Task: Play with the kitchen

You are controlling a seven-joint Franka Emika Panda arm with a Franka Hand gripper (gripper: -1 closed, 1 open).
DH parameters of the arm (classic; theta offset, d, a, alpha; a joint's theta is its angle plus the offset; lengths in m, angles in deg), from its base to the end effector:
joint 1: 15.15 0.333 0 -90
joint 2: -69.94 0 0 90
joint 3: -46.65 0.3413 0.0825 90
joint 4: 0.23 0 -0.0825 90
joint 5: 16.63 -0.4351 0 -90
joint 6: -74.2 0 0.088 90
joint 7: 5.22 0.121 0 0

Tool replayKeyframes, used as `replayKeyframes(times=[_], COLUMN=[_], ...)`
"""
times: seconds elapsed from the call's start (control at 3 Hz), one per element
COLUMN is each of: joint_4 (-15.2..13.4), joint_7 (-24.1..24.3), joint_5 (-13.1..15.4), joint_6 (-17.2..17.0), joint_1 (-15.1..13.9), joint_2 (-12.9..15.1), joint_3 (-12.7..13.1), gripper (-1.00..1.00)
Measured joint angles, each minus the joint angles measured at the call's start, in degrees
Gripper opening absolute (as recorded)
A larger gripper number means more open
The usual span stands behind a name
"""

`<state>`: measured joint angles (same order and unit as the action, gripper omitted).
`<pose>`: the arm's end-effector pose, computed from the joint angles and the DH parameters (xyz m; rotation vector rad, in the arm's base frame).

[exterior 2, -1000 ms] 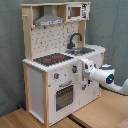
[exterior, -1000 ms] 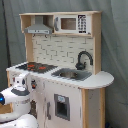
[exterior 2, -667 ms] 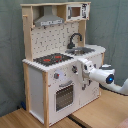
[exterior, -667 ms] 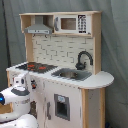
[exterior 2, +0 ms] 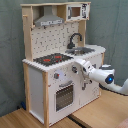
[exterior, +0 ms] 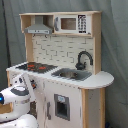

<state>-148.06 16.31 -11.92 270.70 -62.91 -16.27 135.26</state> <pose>0.3926 0.3601 0.3364 1.5082 1.0594 1.4528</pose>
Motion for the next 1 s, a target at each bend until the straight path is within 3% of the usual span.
replayKeyframes(times=[1.0], joint_4=[0.4], joint_7=[-18.6], joint_5=[0.0], joint_6=[-1.9], joint_1=[0.4], joint_2=[0.0], joint_3=[0.0], gripper=[-1.0])
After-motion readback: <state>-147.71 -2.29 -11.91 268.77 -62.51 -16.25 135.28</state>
